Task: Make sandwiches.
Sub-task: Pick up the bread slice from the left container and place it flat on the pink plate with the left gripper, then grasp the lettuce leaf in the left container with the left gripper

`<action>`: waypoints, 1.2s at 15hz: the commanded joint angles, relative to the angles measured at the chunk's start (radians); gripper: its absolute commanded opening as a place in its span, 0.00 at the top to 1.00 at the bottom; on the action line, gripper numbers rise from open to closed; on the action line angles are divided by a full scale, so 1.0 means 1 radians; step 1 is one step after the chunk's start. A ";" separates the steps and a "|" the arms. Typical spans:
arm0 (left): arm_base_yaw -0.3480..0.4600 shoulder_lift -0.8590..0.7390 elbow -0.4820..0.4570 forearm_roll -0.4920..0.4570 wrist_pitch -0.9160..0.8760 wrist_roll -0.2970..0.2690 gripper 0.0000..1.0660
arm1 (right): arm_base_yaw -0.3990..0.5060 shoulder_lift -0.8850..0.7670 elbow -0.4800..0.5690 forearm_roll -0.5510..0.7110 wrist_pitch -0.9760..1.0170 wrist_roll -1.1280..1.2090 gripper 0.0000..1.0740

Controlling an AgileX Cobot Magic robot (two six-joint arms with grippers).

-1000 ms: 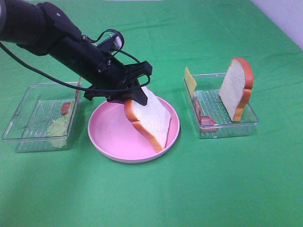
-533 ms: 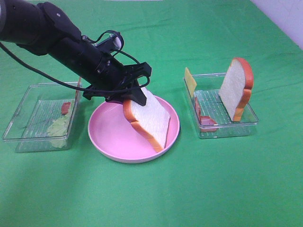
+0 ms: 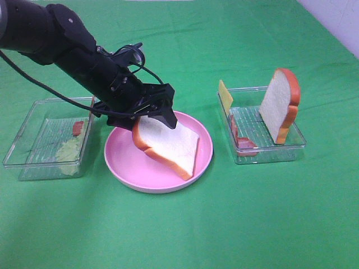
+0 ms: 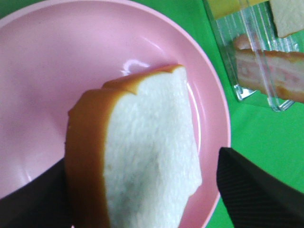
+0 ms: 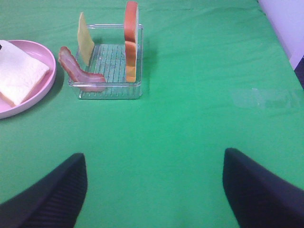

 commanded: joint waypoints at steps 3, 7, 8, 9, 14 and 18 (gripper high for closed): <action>-0.006 -0.004 -0.009 0.184 0.019 -0.123 0.21 | -0.004 -0.015 -0.001 0.004 -0.009 -0.014 0.30; -0.006 -0.014 -0.079 0.240 0.113 -0.185 0.22 | -0.004 -0.015 -0.001 0.004 -0.009 -0.014 0.30; -0.006 -0.014 -0.100 0.268 0.154 -0.215 0.22 | -0.004 -0.015 -0.001 0.004 -0.009 -0.014 0.30; -0.006 -0.014 -0.125 0.305 0.201 -0.242 0.22 | -0.004 -0.015 -0.001 0.004 -0.009 -0.014 0.30; -0.006 -0.014 -0.262 0.573 0.502 -0.438 0.22 | -0.004 -0.015 -0.001 0.004 -0.009 -0.014 0.30; -0.006 -0.014 -0.303 0.677 0.643 -0.481 0.22 | -0.004 -0.015 -0.001 0.004 -0.009 -0.014 0.30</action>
